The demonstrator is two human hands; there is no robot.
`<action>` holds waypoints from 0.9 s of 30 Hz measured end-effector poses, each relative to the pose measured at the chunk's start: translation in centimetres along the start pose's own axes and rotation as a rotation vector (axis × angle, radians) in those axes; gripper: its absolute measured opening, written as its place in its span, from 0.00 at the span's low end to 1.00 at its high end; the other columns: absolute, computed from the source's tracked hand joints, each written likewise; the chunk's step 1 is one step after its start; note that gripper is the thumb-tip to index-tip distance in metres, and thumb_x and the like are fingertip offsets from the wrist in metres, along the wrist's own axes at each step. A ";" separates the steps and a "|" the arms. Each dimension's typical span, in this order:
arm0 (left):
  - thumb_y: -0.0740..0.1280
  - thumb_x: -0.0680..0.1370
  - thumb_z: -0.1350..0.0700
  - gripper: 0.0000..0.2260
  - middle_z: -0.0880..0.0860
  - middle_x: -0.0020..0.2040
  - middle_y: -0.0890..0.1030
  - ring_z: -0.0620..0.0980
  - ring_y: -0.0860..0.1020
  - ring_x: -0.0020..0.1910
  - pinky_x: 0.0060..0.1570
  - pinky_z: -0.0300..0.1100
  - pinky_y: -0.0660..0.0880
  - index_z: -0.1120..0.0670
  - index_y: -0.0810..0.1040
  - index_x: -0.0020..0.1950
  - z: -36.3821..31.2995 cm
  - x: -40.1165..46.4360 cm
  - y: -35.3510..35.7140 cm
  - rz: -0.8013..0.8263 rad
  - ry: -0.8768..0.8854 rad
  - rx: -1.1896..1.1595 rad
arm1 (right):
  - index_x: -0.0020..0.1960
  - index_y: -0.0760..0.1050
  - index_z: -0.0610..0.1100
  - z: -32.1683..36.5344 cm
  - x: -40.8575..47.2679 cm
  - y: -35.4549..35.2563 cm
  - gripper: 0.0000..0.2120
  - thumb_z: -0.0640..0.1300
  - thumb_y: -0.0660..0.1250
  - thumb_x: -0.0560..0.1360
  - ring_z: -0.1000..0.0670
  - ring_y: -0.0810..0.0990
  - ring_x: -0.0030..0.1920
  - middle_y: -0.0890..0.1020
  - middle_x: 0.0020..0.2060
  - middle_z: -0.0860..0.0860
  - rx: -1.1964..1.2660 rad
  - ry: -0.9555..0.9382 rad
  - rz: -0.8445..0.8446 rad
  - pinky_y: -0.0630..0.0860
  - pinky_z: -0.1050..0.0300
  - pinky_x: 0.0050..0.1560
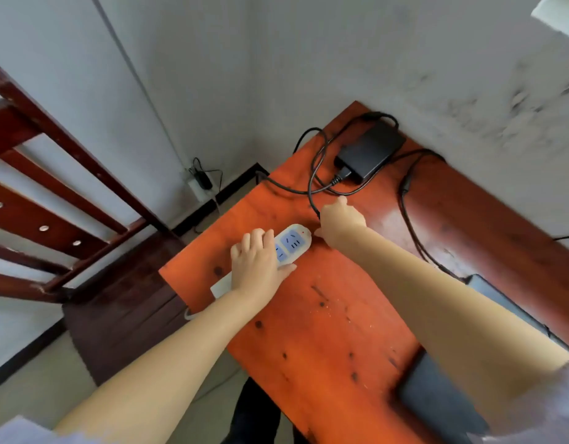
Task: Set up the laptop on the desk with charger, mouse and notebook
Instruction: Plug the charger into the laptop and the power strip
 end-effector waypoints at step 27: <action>0.65 0.74 0.42 0.28 0.54 0.62 0.71 0.54 0.68 0.62 0.59 0.49 0.65 0.54 0.64 0.69 0.2 -0.1 0.2 0.023 -0.024 -0.102 | 0.54 0.78 0.49 0.6 -2.9 -2.5 0.10 0.39 0.67 0.74 0.54 0.78 0.46 0.77 0.48 0.56 0.460 -0.538 -0.107 0.68 0.72 0.42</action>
Point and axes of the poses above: each hand's wrist, its own x-axis towards the middle knuckle, its own y-axis out of the palm, z = x × y, the point moved 4 cm from there along x, towards the middle knuckle
